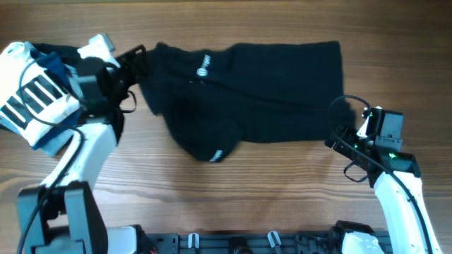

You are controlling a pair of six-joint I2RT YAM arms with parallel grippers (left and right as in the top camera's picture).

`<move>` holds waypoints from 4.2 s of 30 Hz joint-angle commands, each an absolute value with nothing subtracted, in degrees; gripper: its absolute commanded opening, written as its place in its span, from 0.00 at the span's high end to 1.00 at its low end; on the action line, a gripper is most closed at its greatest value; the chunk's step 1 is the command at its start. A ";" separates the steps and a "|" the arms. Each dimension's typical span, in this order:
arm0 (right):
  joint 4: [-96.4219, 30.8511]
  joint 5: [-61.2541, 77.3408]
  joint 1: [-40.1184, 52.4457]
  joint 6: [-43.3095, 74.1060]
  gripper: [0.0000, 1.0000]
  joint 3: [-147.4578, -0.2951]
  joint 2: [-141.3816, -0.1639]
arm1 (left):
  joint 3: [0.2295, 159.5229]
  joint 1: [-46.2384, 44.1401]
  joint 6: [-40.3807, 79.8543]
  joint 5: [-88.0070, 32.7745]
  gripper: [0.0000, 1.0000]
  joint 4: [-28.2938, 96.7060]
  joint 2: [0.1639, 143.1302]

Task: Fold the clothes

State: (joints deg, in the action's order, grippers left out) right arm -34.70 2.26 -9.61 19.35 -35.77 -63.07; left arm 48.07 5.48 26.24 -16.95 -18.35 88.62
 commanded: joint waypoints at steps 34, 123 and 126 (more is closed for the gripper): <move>-37.30 11.99 -9.82 30.59 0.10 -36.10 -86.19 | 44.80 8.51 31.68 -14.46 0.96 42.26 96.66; -80.51 -13.72 -9.32 8.71 0.96 -94.21 -104.14 | 83.29 -3.20 17.02 -22.92 0.96 77.56 99.13; -78.30 -13.47 -9.30 9.19 0.96 -87.31 -104.14 | 73.21 -6.28 17.15 -23.99 0.96 68.42 99.13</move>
